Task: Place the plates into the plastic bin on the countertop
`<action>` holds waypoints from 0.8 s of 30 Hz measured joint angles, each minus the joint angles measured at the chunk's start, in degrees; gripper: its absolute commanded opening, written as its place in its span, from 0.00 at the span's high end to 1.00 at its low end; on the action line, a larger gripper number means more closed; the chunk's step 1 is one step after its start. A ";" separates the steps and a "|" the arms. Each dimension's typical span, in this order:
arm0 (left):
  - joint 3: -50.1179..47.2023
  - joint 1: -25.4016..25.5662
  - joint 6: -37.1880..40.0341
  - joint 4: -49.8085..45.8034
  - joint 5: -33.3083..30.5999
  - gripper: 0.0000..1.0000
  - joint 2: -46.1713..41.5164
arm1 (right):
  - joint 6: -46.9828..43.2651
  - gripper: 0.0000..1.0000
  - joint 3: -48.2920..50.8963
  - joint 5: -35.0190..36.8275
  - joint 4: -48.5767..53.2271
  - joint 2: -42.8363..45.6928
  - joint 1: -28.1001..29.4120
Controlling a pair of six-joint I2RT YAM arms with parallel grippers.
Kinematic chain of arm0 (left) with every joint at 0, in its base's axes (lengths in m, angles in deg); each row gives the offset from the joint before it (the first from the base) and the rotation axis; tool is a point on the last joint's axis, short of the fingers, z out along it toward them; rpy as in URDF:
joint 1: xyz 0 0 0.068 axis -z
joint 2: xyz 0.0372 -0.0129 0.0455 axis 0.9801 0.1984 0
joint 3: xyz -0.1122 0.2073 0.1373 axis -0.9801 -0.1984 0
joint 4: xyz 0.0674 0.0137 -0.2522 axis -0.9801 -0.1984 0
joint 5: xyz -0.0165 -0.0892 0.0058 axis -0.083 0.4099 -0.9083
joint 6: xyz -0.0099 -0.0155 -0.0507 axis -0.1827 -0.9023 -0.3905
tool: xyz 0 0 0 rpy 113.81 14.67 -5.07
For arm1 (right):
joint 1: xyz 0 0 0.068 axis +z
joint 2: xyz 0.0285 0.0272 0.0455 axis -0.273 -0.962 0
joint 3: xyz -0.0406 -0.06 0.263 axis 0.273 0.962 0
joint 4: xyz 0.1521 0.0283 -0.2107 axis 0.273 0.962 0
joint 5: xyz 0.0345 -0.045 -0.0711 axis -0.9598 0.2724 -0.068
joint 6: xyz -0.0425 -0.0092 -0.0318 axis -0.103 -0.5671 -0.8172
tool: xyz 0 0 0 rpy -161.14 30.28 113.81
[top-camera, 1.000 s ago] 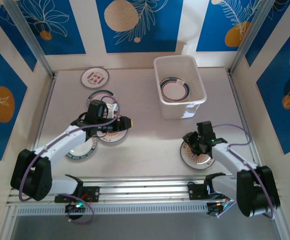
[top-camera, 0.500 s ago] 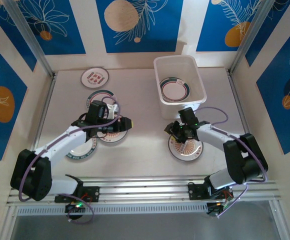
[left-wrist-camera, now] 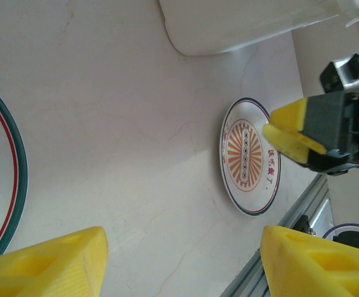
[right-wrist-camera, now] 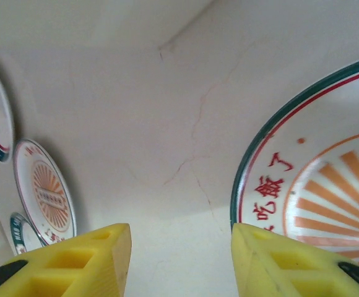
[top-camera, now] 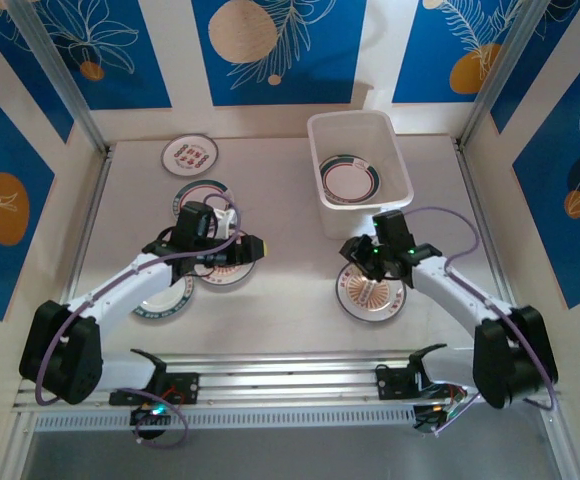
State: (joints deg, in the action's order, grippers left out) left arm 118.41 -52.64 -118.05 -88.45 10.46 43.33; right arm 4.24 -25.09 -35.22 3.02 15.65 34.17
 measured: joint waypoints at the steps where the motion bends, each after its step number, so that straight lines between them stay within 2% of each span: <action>1: 0.00 0.07 0.00 0.00 0.00 0.33 0.00 | -0.22 0.52 0.55 0.11 0.48 1.49 -1.03; 6: 0.00 0.37 -0.02 0.00 0.00 0.33 0.02 | -1.70 0.53 6.43 0.15 3.39 10.62 -7.93; 12: 0.00 0.87 -0.09 0.04 0.00 0.33 0.17 | -3.63 0.54 11.23 -0.85 7.54 15.26 -15.69; 19: 0.00 1.51 -1.01 0.50 -0.02 0.33 0.94 | -5.31 0.54 13.25 -1.99 10.78 15.69 -19.91; 24: 0.00 1.77 -1.05 0.81 -0.13 0.33 1.01 | -5.75 0.54 14.23 -1.92 12.96 20.04 -21.66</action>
State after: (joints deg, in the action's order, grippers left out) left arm 118.41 -50.87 -119.10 -87.64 10.33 44.33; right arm -1.50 -10.86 -37.14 15.98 35.69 12.51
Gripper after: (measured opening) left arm 0.667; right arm 0.458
